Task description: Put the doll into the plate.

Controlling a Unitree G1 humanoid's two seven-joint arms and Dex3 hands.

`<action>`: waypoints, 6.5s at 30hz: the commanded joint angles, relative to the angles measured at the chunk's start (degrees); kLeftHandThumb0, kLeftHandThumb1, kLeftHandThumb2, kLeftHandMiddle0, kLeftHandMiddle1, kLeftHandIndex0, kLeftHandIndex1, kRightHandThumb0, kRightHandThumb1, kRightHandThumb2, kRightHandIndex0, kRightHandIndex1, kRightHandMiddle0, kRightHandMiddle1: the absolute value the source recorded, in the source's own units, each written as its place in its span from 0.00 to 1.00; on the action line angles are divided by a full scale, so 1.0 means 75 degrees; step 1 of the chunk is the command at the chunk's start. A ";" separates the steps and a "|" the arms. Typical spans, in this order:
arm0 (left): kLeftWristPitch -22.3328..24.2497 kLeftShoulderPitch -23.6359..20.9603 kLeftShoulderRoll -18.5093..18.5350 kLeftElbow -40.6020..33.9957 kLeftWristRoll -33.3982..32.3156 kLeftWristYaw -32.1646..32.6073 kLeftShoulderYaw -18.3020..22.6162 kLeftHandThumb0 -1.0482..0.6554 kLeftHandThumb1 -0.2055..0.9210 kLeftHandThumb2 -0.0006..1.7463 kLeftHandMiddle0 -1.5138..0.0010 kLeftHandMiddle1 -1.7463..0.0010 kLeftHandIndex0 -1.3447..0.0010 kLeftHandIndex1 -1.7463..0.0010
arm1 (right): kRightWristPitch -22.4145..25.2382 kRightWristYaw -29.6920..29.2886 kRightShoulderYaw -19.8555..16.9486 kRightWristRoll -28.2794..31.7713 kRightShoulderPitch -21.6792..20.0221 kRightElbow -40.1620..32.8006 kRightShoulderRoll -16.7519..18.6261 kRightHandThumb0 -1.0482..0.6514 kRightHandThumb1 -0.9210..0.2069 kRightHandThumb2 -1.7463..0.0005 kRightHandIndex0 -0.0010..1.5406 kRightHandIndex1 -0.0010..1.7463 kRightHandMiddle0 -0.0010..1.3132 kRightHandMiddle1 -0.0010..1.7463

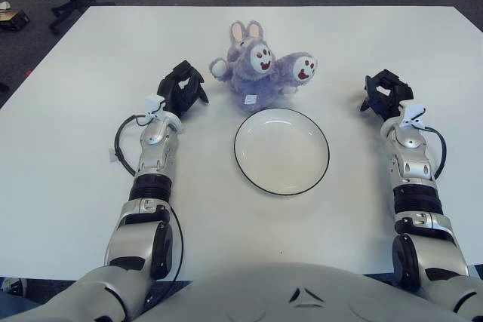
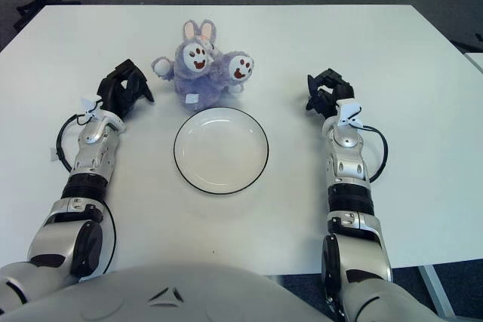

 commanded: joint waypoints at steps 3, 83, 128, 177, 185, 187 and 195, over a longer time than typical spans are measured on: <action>0.0211 0.0266 -0.0080 0.0103 0.0010 0.0078 -0.0052 0.46 1.00 0.25 0.39 0.00 0.50 0.00 | 0.0313 0.0087 0.0084 -0.0030 0.0329 0.0291 0.0076 0.39 0.00 0.74 0.60 0.93 0.51 1.00; -0.6226 -0.2103 0.2784 0.4474 0.4622 0.2949 -0.1155 0.33 0.86 0.00 0.75 1.00 0.75 0.83 | 0.3091 0.2078 -0.0613 0.2855 0.0814 -0.1576 0.0347 0.41 0.00 0.70 0.59 0.92 0.49 0.95; -0.4274 -0.4472 0.4267 0.4768 0.9582 1.0567 -0.5568 0.27 0.88 0.00 0.76 0.99 0.81 0.88 | 0.3976 0.2813 -0.0804 0.3357 0.0494 -0.1275 0.0051 0.42 0.00 0.69 0.60 0.85 0.54 0.86; -0.4619 -0.4926 0.3585 0.5006 0.8752 1.0451 -0.6105 0.29 0.93 0.00 0.65 0.97 0.72 0.92 | -0.2351 -0.0978 0.1792 -0.3703 -0.1617 0.1066 -0.2501 0.41 0.00 0.82 0.54 0.88 0.31 0.88; -0.4567 -0.4935 0.3507 0.4997 0.8720 1.0405 -0.6104 0.30 0.93 0.00 0.64 0.97 0.71 0.92 | -0.2660 -0.1313 0.1913 -0.3887 -0.1845 0.1660 -0.2532 0.41 0.00 0.81 0.46 0.87 0.31 0.88; -0.4547 -0.4938 0.3482 0.5002 0.8717 1.0394 -0.6106 0.30 0.94 0.00 0.64 0.97 0.71 0.92 | -0.2768 -0.1639 0.1997 -0.4071 -0.1905 0.1916 -0.2521 0.41 0.00 0.81 0.45 0.86 0.30 0.88; -0.4464 -0.4982 0.3422 0.5034 0.8727 1.0319 -0.6119 0.30 0.94 0.00 0.62 0.97 0.69 0.92 | -0.3757 -0.3771 0.2593 -0.5173 -0.2258 0.3175 -0.2692 0.55 0.00 0.83 0.34 0.84 0.28 0.83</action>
